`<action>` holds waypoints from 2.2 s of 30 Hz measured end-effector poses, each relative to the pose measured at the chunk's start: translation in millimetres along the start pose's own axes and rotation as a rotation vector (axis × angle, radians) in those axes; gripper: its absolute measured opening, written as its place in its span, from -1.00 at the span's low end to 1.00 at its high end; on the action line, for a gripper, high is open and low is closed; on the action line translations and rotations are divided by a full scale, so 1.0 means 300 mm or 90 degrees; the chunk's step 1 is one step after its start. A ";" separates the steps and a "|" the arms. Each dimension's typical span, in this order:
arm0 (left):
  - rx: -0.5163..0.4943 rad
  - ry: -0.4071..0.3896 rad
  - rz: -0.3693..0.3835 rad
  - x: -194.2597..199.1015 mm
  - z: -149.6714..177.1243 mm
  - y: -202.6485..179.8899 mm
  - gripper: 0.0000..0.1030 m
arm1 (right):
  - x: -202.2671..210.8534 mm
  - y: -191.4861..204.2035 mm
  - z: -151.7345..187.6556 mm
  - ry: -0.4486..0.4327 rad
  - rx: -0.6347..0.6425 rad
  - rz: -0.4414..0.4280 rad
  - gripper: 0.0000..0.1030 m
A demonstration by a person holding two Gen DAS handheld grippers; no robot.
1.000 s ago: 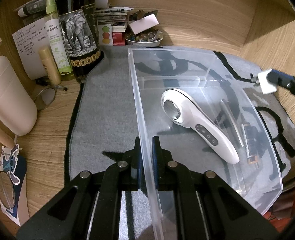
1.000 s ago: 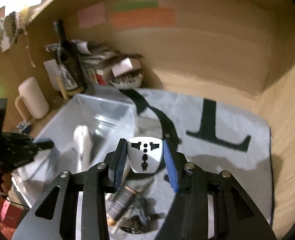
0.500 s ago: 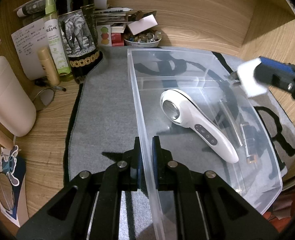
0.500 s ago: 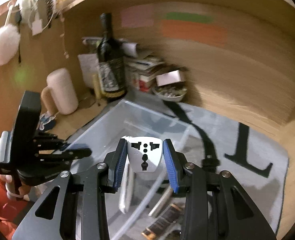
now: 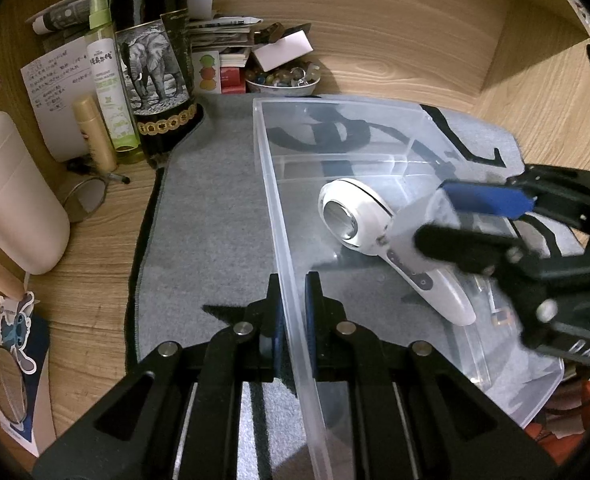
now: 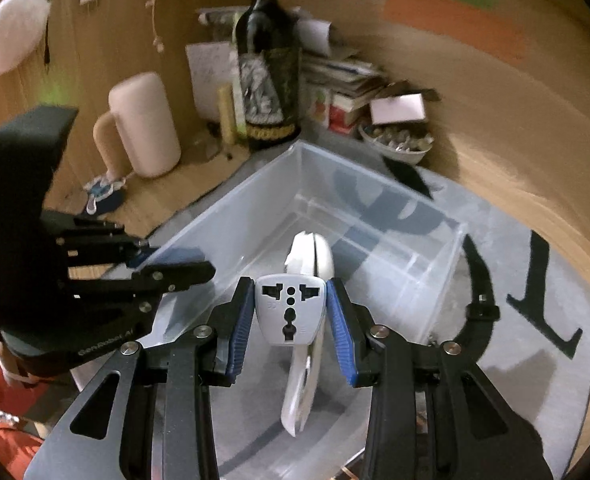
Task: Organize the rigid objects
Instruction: 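Lower the white plug adapter into the box and open the right tool, then grasp the small black-tipped item on the mat with the right tool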
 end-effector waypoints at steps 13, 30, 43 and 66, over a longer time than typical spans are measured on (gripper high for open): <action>0.001 0.000 0.004 0.001 0.001 0.002 -0.79 | -0.067 0.041 0.015 0.065 0.033 -0.019 -0.34; 0.002 0.002 0.001 -0.001 0.000 0.000 -0.79 | 0.025 -0.019 0.011 0.022 0.005 0.011 -0.09; 0.002 0.002 0.000 -0.001 -0.001 0.002 -0.79 | 0.242 -0.191 0.030 -0.063 -0.073 0.118 0.01; 0.003 0.007 -0.016 -0.004 0.001 0.000 -0.80 | 0.101 -0.275 0.426 0.105 -0.193 0.096 0.03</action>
Point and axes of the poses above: each gripper's, at about its wrist camera, not at the fingertips, and x roughly against the way its jaws point, y to its left, z to its underside, the point moved 1 cm from there along -x, roughly the way its jaws point, and after that the axes turned 10 degrees about x, right-handed, at the moved point
